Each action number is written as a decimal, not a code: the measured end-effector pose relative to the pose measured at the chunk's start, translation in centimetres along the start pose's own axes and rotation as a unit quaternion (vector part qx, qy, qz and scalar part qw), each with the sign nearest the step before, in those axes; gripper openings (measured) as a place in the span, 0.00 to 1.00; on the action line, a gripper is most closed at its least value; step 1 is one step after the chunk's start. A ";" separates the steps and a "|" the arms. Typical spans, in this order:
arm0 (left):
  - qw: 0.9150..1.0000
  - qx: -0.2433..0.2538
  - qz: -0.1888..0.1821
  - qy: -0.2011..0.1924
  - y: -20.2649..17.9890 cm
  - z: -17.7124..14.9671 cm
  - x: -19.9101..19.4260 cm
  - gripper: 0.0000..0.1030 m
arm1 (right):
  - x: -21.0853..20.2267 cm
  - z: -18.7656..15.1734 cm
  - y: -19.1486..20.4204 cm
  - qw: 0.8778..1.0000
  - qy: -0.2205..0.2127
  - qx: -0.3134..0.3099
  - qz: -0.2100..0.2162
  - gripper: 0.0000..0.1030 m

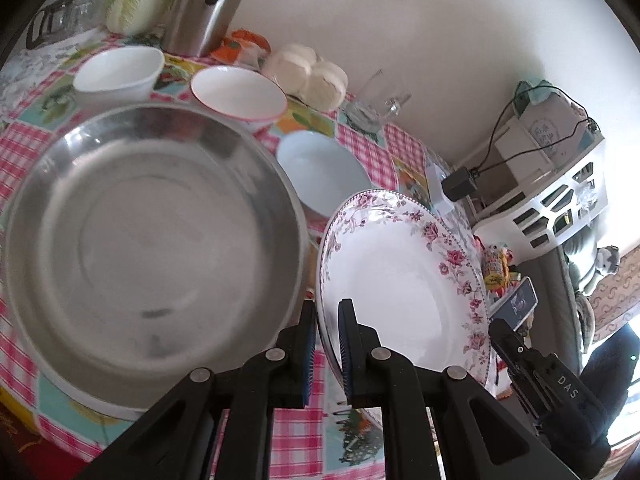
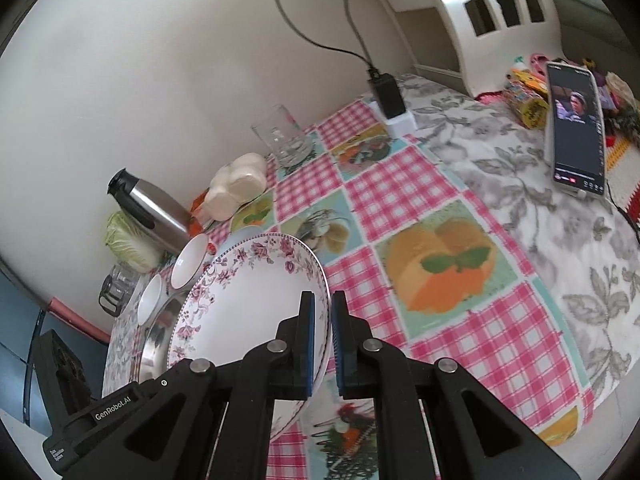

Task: Organize plates and bowls
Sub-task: 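Carry the pink-rimmed plate over the steel tray and lower it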

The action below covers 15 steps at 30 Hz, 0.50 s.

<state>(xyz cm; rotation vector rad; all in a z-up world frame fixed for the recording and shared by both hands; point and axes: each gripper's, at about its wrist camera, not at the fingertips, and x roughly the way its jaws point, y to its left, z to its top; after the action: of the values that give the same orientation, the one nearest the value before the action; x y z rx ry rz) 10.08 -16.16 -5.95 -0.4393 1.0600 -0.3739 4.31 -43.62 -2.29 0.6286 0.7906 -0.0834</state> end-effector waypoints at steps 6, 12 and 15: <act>1.000 0.010 0.009 -0.012 1.2 1.0 -1.3 0.11 | 0.8 -0.4 2.3 1.000 0.006 -0.012 0.005 0.08; 1.000 0.009 0.017 -0.023 2.9 2.1 -2.7 0.11 | 1.7 -0.9 4.8 1.000 0.010 -0.026 0.008 0.08; 0.999 -0.001 0.017 -0.028 4.2 2.8 -3.5 0.11 | 2.3 -1.2 6.3 0.999 0.013 -0.035 0.012 0.08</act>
<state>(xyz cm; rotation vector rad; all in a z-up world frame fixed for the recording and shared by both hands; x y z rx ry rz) 11.37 -10.36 -4.37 -0.4294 1.0129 -0.3284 7.02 -37.48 -1.36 0.5747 0.8075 -0.0255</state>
